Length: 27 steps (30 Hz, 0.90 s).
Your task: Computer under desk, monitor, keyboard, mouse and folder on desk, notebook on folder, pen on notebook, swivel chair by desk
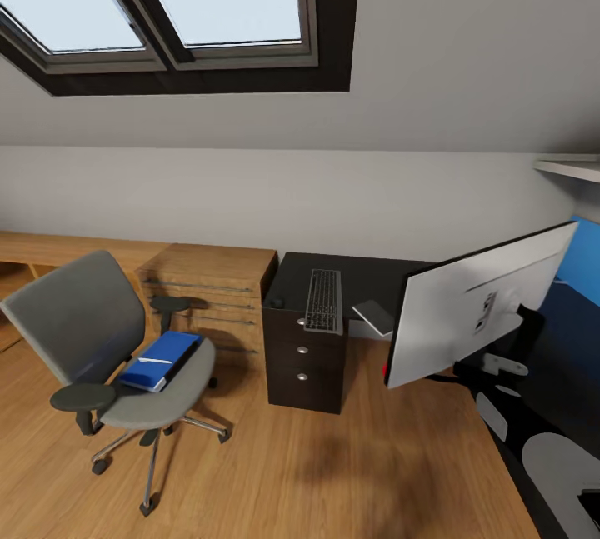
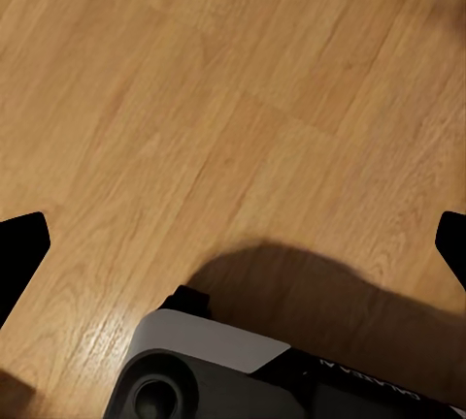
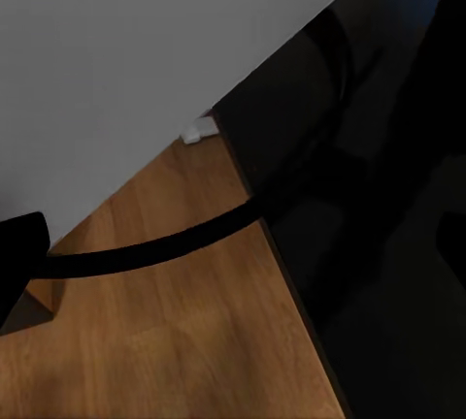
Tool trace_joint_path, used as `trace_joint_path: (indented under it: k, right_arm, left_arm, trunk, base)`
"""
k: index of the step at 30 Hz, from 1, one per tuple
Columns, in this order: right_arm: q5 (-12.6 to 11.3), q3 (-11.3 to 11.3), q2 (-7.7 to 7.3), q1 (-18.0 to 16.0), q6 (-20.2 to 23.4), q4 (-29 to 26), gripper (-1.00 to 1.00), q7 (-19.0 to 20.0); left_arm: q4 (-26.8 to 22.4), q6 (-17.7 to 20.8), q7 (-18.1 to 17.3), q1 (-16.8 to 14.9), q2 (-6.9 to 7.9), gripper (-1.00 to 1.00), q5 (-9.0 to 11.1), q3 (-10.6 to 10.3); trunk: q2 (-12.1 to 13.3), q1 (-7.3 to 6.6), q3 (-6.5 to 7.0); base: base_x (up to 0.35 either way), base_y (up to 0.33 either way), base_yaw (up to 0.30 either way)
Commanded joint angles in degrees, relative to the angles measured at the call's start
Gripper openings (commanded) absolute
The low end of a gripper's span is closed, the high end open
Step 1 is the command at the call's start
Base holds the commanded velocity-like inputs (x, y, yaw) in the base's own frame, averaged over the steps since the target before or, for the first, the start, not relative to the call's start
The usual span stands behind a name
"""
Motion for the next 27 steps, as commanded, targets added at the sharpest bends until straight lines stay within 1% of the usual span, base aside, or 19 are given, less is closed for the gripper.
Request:
trace_joint_path:
  k: [1, 11, 27]
  right_arm:
    - [-0.5, 0.3, -0.04, -0.03, -0.16, 0.0, 1.0, -0.21]
    - [-0.5, 0.3, -0.07, -0.03, -0.17, 0.03, 1.0, -0.21]
    - [-0.5, 0.3, -0.04, -0.03, -0.17, 0.11, 1.0, -0.21]
  left_arm:
    - [-0.15, 0.28, 0.37, 0.0, 0.02, 1.0, 0.2, -0.12]
    - [-0.13, 0.28, 0.37, 0.0, 0.02, 1.0, 0.2, -0.15]
    - [-0.13, 0.21, 0.35, 0.0, 0.02, 1.0, 0.2, -0.47]
  trunk:
    - [-0.05, 0.01, -0.07]
    - [-0.05, 0.01, 0.01]
    - [-0.05, 0.01, 0.92]
  base:
    - [0.0, 0.0, 0.0]
    - [0.0, 0.0, -0.019]
    - [0.0, 0.0, -0.175]
